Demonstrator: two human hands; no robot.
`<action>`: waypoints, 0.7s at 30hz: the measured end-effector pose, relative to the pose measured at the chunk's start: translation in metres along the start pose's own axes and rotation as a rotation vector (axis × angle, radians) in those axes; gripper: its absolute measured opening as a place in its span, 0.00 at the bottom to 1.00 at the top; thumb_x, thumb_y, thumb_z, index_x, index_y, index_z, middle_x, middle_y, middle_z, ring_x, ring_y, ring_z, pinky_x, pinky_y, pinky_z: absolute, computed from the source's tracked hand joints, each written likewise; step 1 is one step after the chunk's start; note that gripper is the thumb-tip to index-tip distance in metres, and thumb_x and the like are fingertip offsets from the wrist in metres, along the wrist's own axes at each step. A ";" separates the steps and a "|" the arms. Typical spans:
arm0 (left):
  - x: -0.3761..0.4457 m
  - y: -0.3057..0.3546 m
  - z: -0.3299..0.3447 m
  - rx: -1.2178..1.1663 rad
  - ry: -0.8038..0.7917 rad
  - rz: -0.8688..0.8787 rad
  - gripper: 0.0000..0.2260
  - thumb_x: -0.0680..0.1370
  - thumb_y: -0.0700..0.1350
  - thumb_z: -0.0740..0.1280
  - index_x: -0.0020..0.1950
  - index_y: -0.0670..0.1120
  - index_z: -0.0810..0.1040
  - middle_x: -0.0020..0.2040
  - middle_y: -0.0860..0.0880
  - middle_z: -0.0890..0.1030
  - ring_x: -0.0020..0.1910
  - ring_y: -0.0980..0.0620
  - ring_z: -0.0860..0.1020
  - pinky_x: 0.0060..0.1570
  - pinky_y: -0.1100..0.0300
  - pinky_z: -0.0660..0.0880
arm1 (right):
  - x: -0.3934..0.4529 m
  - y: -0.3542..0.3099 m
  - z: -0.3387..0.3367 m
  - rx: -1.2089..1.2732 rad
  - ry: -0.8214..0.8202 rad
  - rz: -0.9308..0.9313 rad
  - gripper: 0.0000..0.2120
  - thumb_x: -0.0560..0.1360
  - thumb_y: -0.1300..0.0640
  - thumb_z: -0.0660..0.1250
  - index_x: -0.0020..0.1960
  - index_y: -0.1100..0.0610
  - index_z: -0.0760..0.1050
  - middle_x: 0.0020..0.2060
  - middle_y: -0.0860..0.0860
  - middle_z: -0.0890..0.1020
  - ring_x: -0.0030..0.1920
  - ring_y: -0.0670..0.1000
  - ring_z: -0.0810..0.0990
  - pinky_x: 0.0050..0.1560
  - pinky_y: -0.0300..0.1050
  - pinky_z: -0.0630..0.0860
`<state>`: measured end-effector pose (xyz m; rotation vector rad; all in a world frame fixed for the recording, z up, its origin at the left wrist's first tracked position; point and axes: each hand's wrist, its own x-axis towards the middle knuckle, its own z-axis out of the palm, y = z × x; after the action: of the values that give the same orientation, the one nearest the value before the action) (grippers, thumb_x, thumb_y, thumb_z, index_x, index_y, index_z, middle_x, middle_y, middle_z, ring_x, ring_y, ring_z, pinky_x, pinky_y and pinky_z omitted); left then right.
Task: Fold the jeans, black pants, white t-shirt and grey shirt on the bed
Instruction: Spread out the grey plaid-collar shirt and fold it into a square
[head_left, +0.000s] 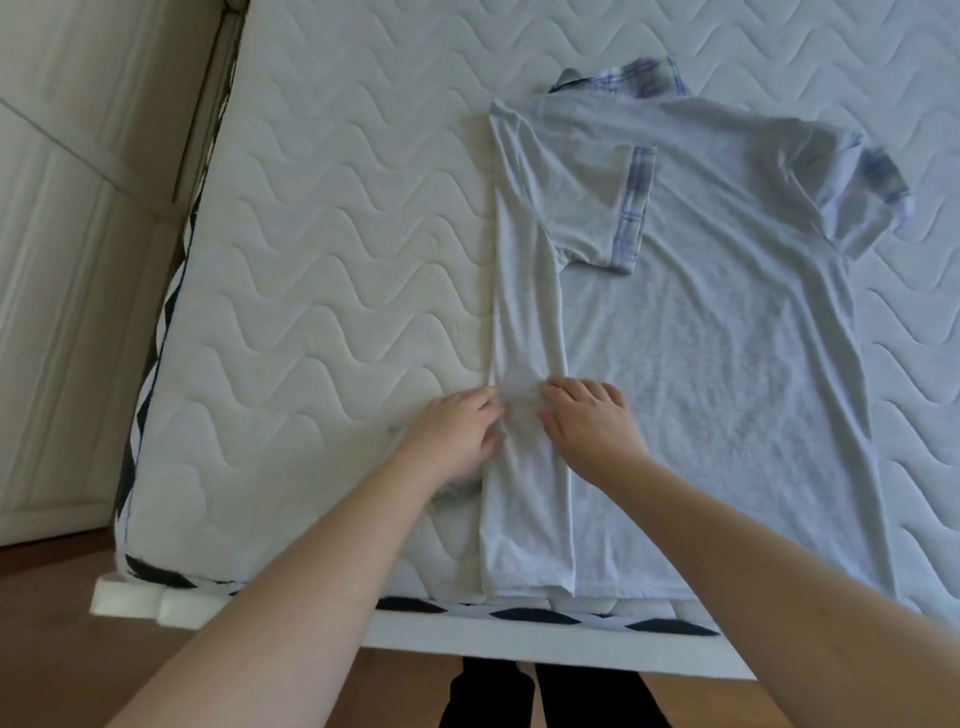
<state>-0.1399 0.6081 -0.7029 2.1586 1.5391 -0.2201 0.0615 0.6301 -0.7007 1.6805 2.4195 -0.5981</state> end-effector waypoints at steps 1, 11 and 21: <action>0.012 -0.002 -0.009 -0.012 -0.010 0.014 0.18 0.81 0.52 0.58 0.68 0.48 0.74 0.71 0.48 0.71 0.69 0.47 0.70 0.64 0.54 0.68 | 0.010 -0.002 -0.005 0.014 0.059 0.023 0.18 0.82 0.46 0.53 0.64 0.52 0.75 0.63 0.50 0.77 0.63 0.54 0.73 0.65 0.48 0.61; 0.088 -0.020 -0.091 -0.515 0.032 -0.373 0.09 0.79 0.46 0.65 0.57 0.47 0.81 0.51 0.46 0.83 0.51 0.46 0.80 0.49 0.59 0.73 | 0.085 0.041 -0.085 0.458 -0.124 0.226 0.18 0.81 0.47 0.59 0.67 0.52 0.73 0.62 0.50 0.76 0.59 0.52 0.76 0.52 0.43 0.70; 0.248 -0.118 -0.144 -0.579 0.213 -0.504 0.17 0.82 0.40 0.57 0.71 0.43 0.68 0.63 0.39 0.77 0.60 0.41 0.77 0.59 0.53 0.73 | 0.186 0.090 -0.089 0.675 0.065 0.711 0.35 0.73 0.40 0.66 0.74 0.55 0.60 0.67 0.56 0.69 0.62 0.60 0.74 0.59 0.57 0.75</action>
<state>-0.1808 0.9158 -0.7084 1.3628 1.9520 0.2765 0.0856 0.8539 -0.7027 2.6278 1.5071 -1.3060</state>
